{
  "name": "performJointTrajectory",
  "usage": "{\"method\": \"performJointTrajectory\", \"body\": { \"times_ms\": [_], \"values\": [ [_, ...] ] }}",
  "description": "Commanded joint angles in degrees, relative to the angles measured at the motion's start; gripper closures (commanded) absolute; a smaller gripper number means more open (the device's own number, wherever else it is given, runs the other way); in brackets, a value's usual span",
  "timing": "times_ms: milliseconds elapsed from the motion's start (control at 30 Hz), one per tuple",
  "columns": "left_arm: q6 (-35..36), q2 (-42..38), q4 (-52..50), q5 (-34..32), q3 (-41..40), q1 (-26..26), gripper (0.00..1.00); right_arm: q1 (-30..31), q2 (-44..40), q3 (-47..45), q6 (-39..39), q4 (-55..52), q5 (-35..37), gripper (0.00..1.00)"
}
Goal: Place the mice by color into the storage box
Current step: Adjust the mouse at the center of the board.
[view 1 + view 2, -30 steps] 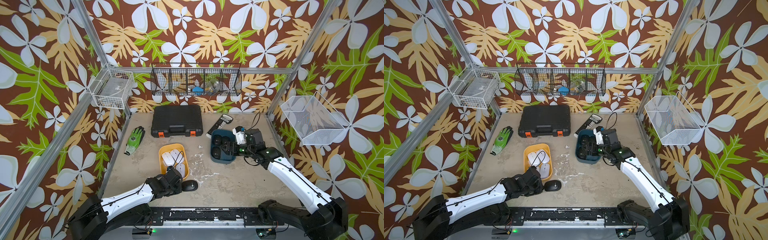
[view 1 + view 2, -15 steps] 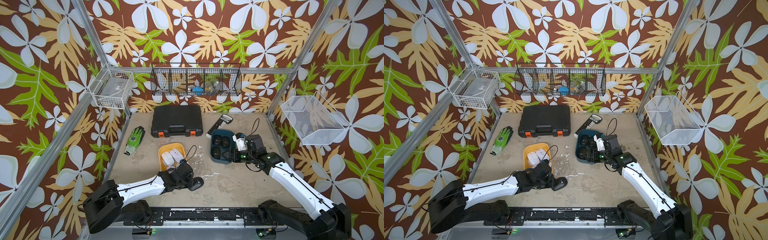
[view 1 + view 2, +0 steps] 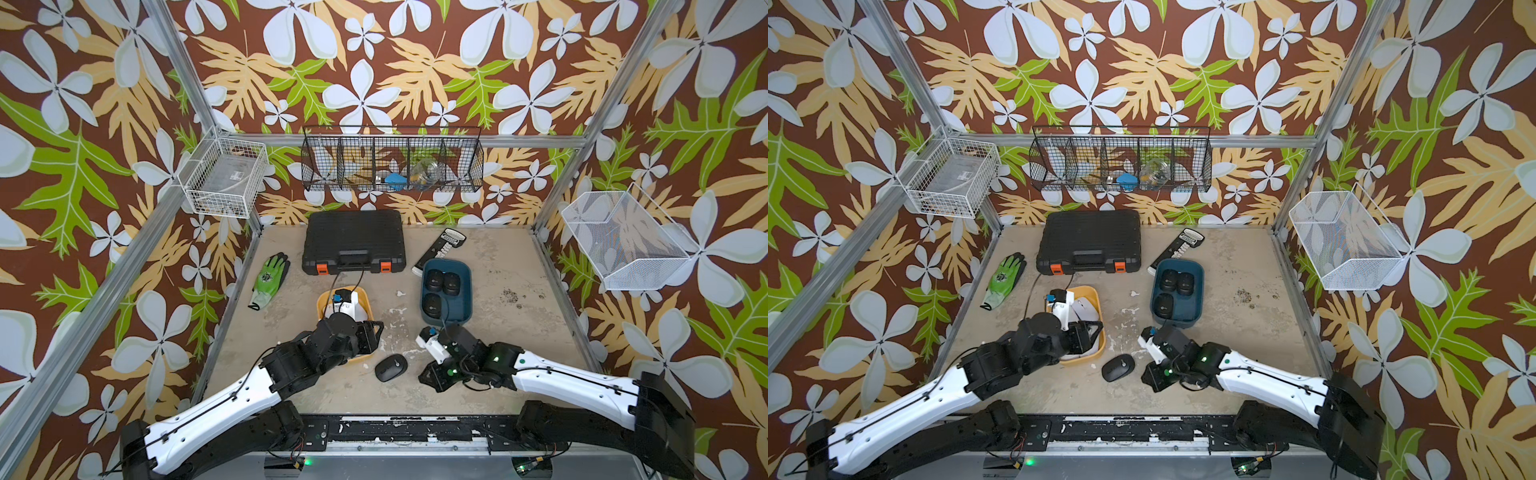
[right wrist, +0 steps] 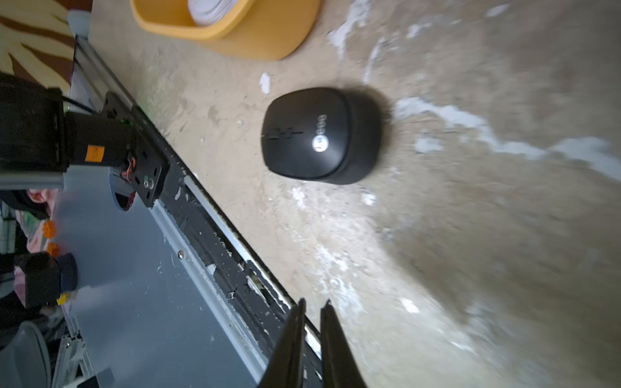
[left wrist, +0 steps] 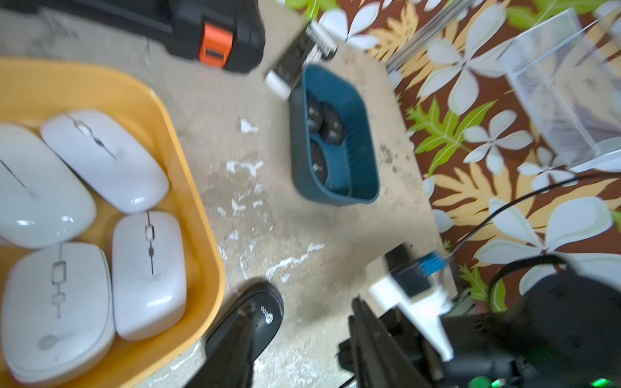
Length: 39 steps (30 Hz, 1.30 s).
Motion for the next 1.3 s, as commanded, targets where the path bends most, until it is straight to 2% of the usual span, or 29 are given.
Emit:
{"method": "performJointTrajectory", "body": {
  "times_ms": [0, 67, 167, 333, 633, 1067, 1267],
  "values": [
    [5.67, -1.5, -6.71, -5.76, 2.75, 0.17, 0.37, 5.21, 7.08, 3.25, 1.81, 6.13, 4.95, 0.96],
    [6.8, -2.13, -8.0, -7.52, 3.85, 0.32, 0.26, 8.09, 11.69, 5.98, 0.76, 6.55, 6.01, 0.98],
    [7.43, -3.0, -9.35, -8.95, 5.15, 0.68, 0.2, 9.74, 16.16, 8.25, 0.69, 7.75, 5.59, 0.98],
    [7.65, -4.58, -10.22, -9.98, 6.17, 1.12, 0.18, 10.82, 20.86, 11.1, -0.45, 7.43, 6.22, 0.99],
    [8.44, -6.04, -11.66, -12.19, 6.9, 1.25, 0.17, 10.6, 27.87, 16.67, -4.16, 5.3, 13.6, 1.0],
    [7.89, -6.49, -11.75, -12.49, 5.26, 1.34, 0.17, -1.54, 31.23, 20.51, -8.24, 6.84, 14.14, 1.0],
    [7.83, -6.0, -9.54, -10.67, 3.31, 1.3, 0.17, -6.66, 32.12, 21.86, -10.27, 7.28, 11.17, 1.0]
  ]
}}
